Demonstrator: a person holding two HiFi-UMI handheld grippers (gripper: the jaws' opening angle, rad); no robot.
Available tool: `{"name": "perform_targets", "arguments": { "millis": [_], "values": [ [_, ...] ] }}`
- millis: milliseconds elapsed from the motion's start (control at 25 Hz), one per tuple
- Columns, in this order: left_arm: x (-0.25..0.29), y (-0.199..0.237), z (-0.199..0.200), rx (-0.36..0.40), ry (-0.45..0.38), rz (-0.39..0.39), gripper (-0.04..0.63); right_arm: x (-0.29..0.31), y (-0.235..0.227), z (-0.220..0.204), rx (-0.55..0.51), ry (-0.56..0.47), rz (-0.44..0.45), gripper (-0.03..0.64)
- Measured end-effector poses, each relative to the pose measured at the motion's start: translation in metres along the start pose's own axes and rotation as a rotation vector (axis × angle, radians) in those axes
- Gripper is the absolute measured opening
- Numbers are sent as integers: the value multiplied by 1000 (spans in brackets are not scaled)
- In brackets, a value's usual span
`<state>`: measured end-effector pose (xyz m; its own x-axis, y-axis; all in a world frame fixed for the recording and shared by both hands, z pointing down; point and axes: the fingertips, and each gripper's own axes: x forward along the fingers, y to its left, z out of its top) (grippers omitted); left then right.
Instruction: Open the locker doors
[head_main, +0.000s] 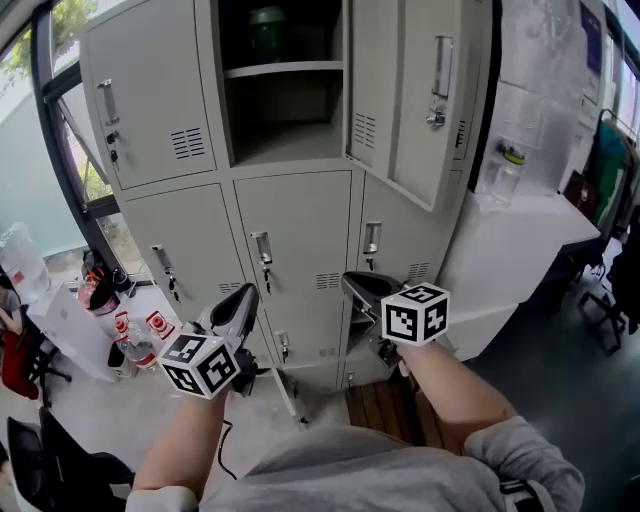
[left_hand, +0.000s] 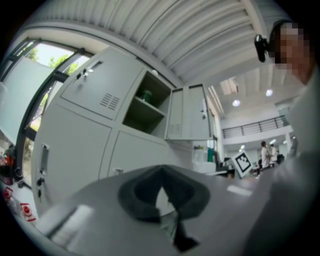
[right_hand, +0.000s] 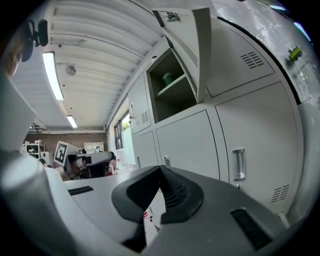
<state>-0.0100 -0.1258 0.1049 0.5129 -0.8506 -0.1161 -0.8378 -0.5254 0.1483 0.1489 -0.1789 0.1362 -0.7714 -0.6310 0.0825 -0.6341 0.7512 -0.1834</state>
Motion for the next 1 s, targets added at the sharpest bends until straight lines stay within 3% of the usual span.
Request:
{"name": "perform_targets", "arguments": {
  "millis": [400, 1000],
  "values": [
    [-15, 13, 14, 4, 18, -74, 5, 9, 21, 22, 15, -60, -36, 6],
    [-23, 17, 3, -38, 28, -60, 5, 12, 16, 5, 26, -19, -41, 6]
  ]
}}
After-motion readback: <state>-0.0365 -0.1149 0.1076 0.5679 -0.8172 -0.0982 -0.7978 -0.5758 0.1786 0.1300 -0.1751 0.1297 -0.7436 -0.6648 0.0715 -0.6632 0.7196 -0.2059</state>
